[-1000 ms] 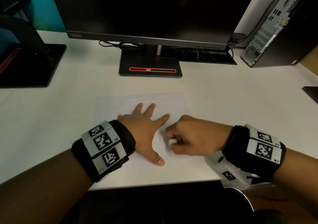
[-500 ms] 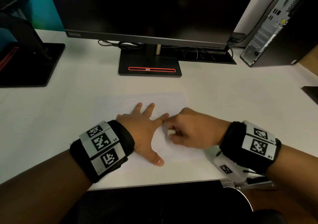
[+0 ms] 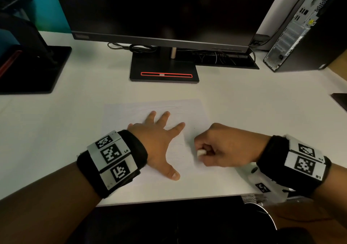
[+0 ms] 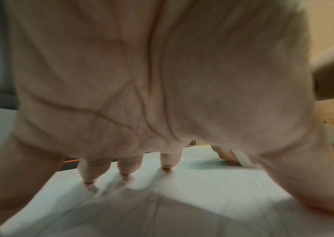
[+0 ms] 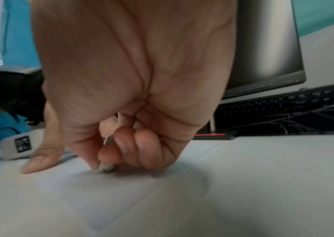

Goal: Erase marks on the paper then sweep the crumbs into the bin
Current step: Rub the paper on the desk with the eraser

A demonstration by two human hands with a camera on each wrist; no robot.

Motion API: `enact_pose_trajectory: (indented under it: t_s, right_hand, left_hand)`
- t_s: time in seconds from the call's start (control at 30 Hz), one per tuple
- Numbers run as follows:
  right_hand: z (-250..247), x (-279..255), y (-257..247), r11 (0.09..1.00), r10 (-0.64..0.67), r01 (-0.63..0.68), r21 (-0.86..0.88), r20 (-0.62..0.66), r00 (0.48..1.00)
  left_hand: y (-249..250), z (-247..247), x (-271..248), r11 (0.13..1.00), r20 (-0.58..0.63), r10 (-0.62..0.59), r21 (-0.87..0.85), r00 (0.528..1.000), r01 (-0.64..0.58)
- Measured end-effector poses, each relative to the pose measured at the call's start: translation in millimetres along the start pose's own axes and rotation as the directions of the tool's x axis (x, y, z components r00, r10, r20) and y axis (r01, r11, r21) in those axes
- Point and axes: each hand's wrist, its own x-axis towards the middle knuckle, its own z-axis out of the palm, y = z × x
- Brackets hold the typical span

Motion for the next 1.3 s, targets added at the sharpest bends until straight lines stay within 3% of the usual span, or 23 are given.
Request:
enact_pose_trajectory:
  t_s: [0.2,0.3,0.4,0.63,0.83,0.97,1.13,1.23,1.3]
  right_hand:
    - [4.6,-9.6,-0.9,1.0,-0.011,0.011,0.014,0.027,1.0]
    - [-7.5,-9.2,9.0,0.997,0.056,-0.06,-0.054,-0.067,0.996]
    - [-8.7,-1.9,3.6,0.998,0.036,-0.042,-0.045,-0.12,0.992]
    - [10.0,14.3,-21.9,0.999,-0.053,0.053,0.013,0.037,0.998]
    - [-3.0,28.4,-4.1,0.986,0.001,-0.019,-0.163,-0.109,0.994]
    - [7.9,26.9,-20.3,0.989,-0.115,0.116,-0.094,0.017,0.993]
    - [-5.1,36.2,-2.3,0.985,-0.018,0.0,-0.174,-0.101,0.995]
    - [6.1,34.0,-16.7,0.986,-0.107,0.102,-0.132,-0.031,0.994]
    - [4.1,33.4,-15.5,0.988,-0.1,0.101,-0.114,0.007,0.995]
  left_hand:
    - [0.9,-0.9,-0.6,1.0,0.007,-0.006,0.004,1.0,0.006]
    - [1.4,-1.5,-0.4,1.0,0.017,-0.009,0.004,1.0,0.009]
    - [1.9,-1.8,0.0,1.0,0.02,-0.011,0.007,1.0,0.011]
    - [2.4,-0.7,-0.8,1.0,0.013,-0.016,0.004,1.0,0.016]
    - [3.4,-1.9,-4.1,0.999,0.005,-0.031,0.042,1.0,0.031]
    - [3.7,-2.5,-5.0,0.998,-0.007,-0.032,0.057,0.999,0.033]
    - [3.2,-2.9,-5.0,0.998,0.003,-0.036,0.056,0.999,0.036]
    - [2.9,-2.8,-5.2,0.998,0.003,-0.028,0.053,1.0,0.028]
    - [2.8,-2.8,-5.2,0.998,0.006,-0.027,0.056,1.0,0.027]
